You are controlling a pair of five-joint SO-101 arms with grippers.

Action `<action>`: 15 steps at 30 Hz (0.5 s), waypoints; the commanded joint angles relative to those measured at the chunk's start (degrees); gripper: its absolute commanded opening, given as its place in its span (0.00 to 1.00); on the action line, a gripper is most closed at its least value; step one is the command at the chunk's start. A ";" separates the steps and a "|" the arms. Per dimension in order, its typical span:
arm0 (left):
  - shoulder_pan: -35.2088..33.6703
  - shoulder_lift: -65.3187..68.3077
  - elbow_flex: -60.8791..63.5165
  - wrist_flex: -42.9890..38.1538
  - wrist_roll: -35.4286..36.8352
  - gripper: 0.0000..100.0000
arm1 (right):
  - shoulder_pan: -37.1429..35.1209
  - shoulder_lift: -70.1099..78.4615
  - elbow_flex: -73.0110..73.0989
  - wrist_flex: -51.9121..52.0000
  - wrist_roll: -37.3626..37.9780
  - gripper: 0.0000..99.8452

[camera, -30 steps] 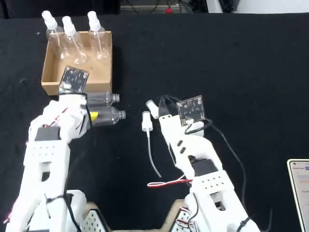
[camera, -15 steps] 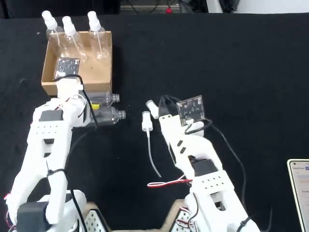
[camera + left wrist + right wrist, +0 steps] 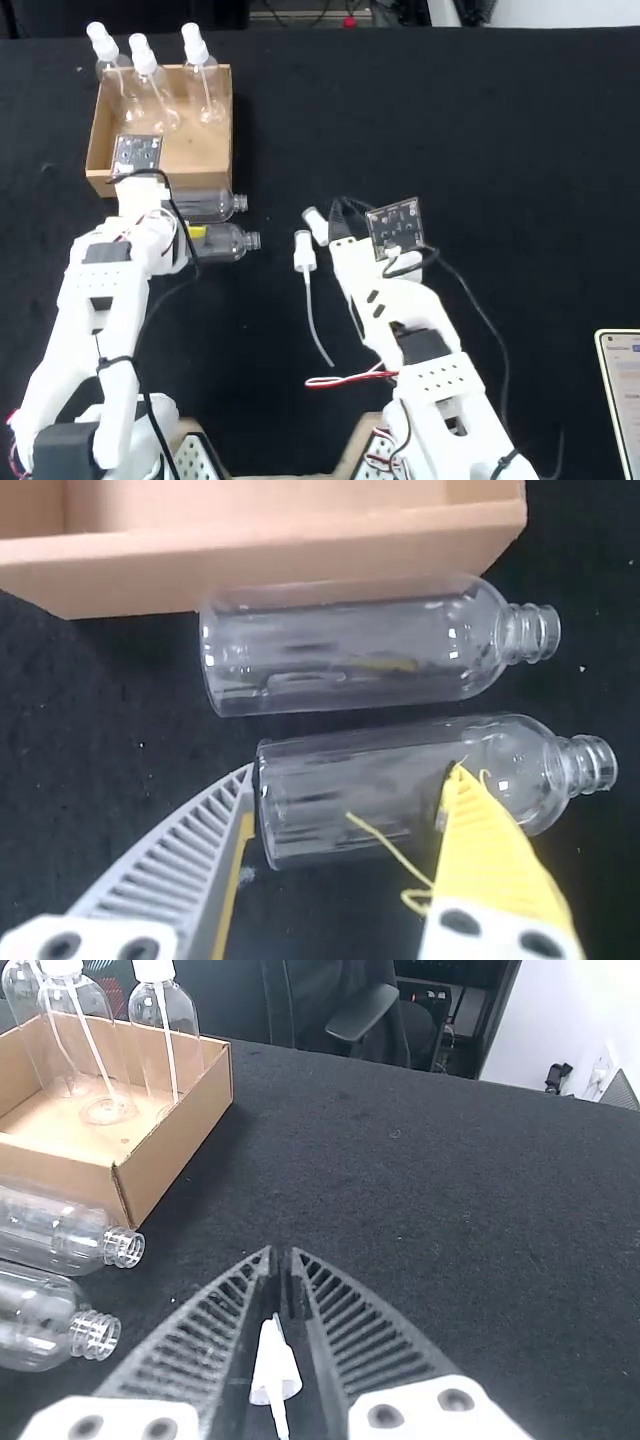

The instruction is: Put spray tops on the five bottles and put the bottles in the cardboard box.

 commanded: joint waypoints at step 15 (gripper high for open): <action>-0.40 0.09 -11.74 30.68 -18.73 0.28 | -0.44 0.57 -0.31 -1.58 0.35 0.01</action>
